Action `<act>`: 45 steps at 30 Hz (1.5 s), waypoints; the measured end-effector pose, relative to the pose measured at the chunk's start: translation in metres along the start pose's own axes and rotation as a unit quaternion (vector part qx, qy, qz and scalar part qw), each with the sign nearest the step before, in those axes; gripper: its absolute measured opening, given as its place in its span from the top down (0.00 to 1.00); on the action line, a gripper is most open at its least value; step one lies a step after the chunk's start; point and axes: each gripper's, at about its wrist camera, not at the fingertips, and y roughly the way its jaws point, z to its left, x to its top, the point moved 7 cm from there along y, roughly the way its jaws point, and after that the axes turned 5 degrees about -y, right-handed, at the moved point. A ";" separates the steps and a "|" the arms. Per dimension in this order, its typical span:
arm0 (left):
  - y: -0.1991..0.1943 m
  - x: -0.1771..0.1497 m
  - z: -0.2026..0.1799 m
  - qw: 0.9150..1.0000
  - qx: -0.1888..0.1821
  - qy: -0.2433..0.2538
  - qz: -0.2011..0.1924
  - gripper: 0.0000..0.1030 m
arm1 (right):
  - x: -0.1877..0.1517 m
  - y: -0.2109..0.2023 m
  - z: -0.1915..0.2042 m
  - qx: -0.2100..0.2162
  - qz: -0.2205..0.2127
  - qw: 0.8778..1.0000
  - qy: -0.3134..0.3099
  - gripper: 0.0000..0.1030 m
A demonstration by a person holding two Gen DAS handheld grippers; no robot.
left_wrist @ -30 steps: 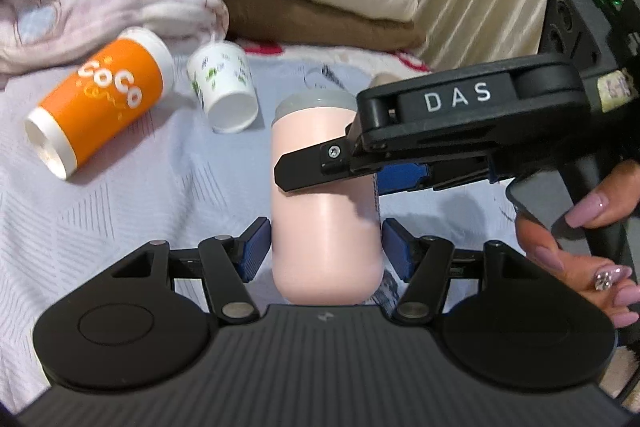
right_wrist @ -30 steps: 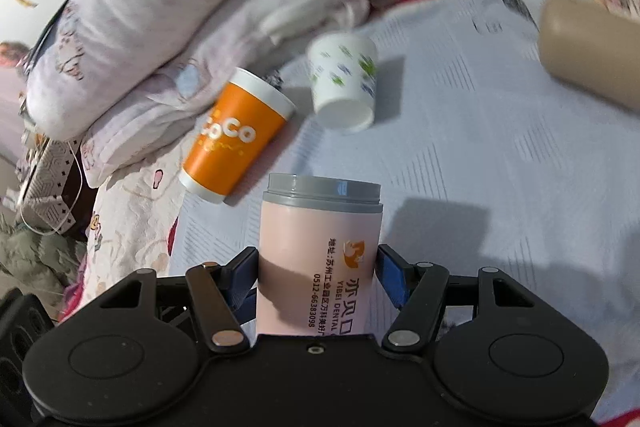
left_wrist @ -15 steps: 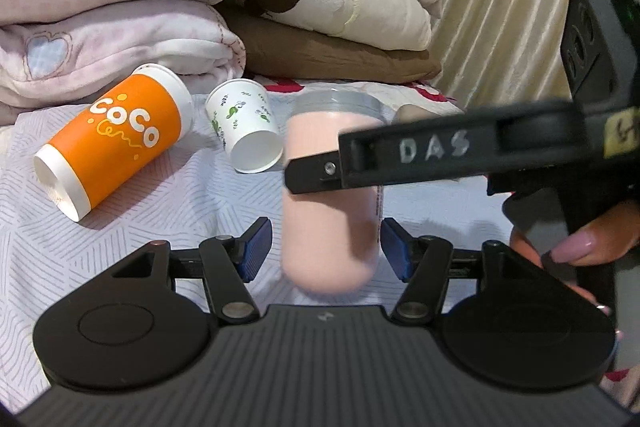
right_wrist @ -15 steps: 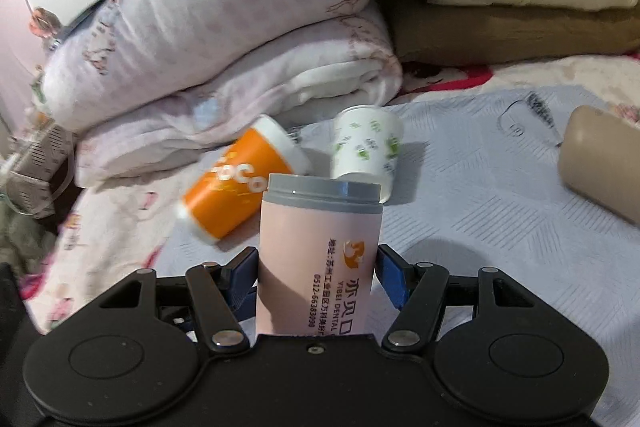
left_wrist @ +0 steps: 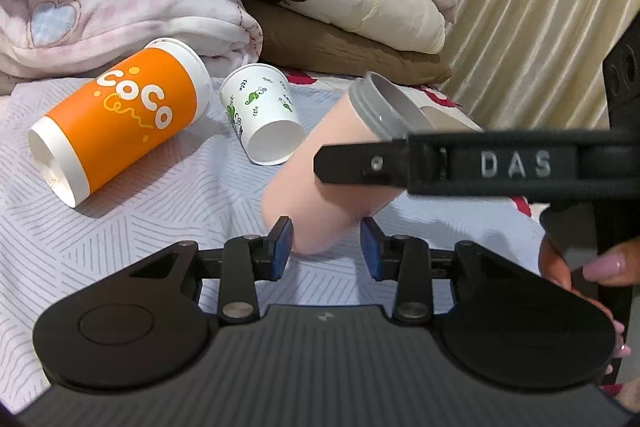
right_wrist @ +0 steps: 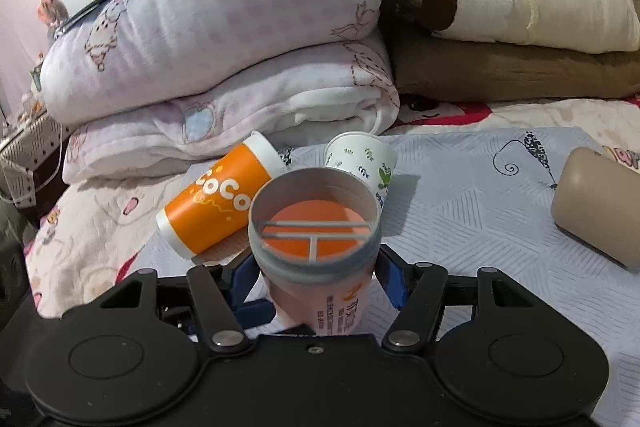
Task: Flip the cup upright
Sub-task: 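Lower the upright pink tumbler onto the cloth with the right gripper, then open the right gripper and lift it away from the tumbler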
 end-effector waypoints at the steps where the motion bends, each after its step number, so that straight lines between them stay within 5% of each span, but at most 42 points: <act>1: 0.000 0.000 -0.001 1.000 -0.004 0.000 0.000 0.65 | 0.000 -0.001 0.002 -0.002 0.001 1.000 -0.007 0.34; 12: 0.005 -0.006 -0.010 0.999 -0.029 -0.006 0.027 0.64 | -0.004 -0.004 0.014 -0.046 0.019 0.995 -0.081 0.34; 30: 0.003 -0.002 -0.005 1.000 0.003 0.004 0.006 0.51 | -0.003 0.004 0.011 -0.049 0.013 0.996 -0.068 0.34; 45: -0.001 0.007 -0.005 1.000 0.022 0.008 -0.004 0.51 | -0.001 0.001 0.011 -0.042 0.002 0.997 -0.057 0.34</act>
